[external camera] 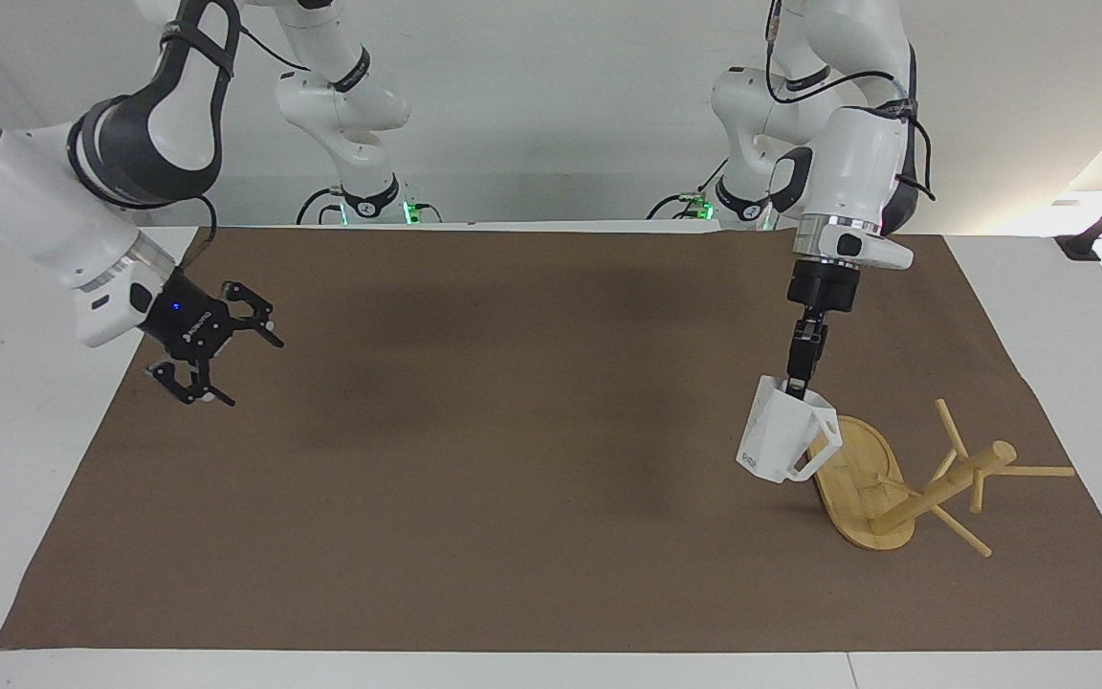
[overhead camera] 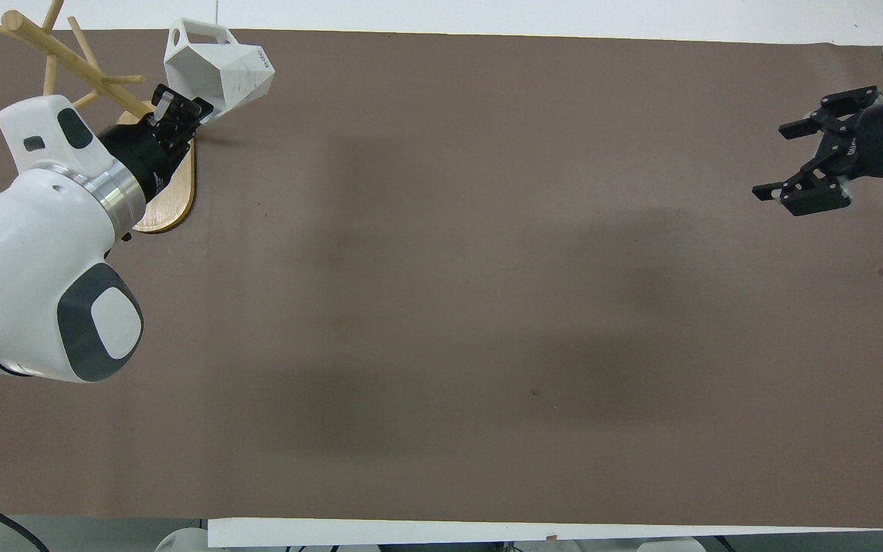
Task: Hang cup on rack
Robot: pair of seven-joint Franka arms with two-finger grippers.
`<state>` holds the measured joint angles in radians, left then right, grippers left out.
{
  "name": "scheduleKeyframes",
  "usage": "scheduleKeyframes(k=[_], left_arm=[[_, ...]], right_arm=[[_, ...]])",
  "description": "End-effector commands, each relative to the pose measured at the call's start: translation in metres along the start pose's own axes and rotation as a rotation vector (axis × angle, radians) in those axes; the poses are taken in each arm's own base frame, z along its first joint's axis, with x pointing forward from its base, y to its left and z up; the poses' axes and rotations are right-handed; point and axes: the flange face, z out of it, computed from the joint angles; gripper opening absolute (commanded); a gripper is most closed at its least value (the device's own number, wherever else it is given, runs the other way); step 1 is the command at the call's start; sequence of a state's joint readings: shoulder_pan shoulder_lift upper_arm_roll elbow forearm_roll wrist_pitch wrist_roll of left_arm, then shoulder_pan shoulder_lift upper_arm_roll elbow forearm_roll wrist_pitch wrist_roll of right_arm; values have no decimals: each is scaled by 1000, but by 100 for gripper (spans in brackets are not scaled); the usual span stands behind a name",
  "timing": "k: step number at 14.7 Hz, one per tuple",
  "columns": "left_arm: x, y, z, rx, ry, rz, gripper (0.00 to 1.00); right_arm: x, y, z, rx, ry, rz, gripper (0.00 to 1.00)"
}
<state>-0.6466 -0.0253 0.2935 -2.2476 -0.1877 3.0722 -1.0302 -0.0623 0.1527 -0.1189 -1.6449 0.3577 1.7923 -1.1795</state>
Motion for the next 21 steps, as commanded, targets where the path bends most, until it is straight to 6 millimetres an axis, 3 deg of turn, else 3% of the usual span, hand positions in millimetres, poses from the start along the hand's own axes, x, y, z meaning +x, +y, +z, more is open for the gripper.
scheduleKeyframes(k=[1,4,7,10,14,19,20,21], left_arm=[[11,-24,9,16,34,-8,0],[31,-52,30,85,56,35,0],[42,-63,41,96,83,24,0],[48,-68,43,98,99,19,0],[60,-75,43,110,112,2,0],[75,-93,52,146,129,-21,0],[77,-95,52,151,129,-24,5],[79,-96,51,155,130,-25,28]], right_arm=[[10,-4,-41,-75,-107,190,100],[3,-14,-73,-87,-196,450,100],[1,-35,-102,-173,-295,703,100],[-10,-52,-110,-161,-340,905,100],[-15,-89,-100,-171,-346,1025,100],[-9,-91,-107,-289,-372,1000,100],[-11,-92,-105,-272,-376,1006,100],[-12,-93,-105,-268,-381,1007,100]])
